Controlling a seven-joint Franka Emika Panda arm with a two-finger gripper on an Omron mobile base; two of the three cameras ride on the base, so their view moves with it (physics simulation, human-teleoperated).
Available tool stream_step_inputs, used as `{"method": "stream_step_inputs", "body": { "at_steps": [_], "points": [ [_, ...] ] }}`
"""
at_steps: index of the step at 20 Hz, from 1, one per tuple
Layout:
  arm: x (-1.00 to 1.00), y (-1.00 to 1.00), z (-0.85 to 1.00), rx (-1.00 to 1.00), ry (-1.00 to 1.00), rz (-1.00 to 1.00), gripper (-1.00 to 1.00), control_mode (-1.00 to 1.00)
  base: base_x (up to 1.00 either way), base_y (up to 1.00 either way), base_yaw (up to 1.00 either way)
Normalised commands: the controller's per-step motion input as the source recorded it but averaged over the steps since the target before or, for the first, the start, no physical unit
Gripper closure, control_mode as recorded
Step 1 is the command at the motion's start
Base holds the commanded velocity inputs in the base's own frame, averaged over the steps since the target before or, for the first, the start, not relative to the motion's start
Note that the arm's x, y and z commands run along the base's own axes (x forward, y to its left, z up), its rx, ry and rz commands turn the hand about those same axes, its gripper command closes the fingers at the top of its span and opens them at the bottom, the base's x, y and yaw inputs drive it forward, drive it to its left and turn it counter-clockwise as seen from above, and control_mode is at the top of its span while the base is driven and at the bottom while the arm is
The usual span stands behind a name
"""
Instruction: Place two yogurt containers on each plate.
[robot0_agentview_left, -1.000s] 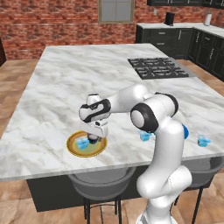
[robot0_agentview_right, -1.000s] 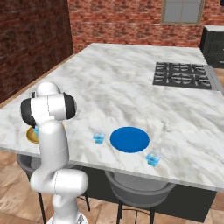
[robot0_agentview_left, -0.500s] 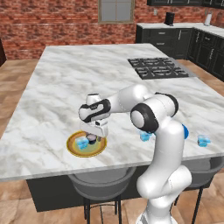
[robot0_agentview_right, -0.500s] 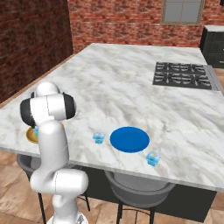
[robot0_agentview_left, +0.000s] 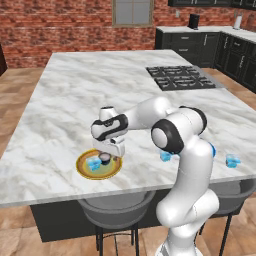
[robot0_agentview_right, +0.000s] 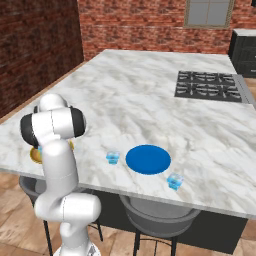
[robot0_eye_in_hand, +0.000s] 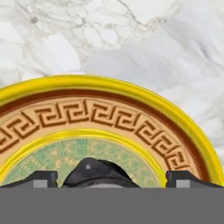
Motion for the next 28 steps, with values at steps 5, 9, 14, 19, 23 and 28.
{"method": "stream_step_inputs", "body": {
  "at_steps": [5, 9, 14, 19, 23, 28],
  "points": [
    [0.04, -0.45, 0.01, -0.06, 0.00, 0.00, -1.00, -1.00, 0.00, 0.00, 0.00],
    [0.03, -0.56, 0.04, -0.04, -0.01, 0.00, -1.00, -1.00, 0.00, 0.00, 0.00],
    [0.09, -0.46, 0.11, 0.00, -0.02, 0.00, -1.00, -1.00, 0.00, 0.00, 0.00],
    [-0.17, -0.52, 0.30, 0.00, -0.08, 0.09, -1.00, -1.00, 0.00, 0.00, 0.00],
    [-0.63, -0.56, 0.39, 0.00, -0.13, 0.49, -1.00, -1.00, 0.00, 0.00, 0.00],
    [-0.58, -0.53, 0.25, 0.00, -0.10, 0.68, -1.00, -1.00, 0.00, 0.00, 0.00]
  ]
}}
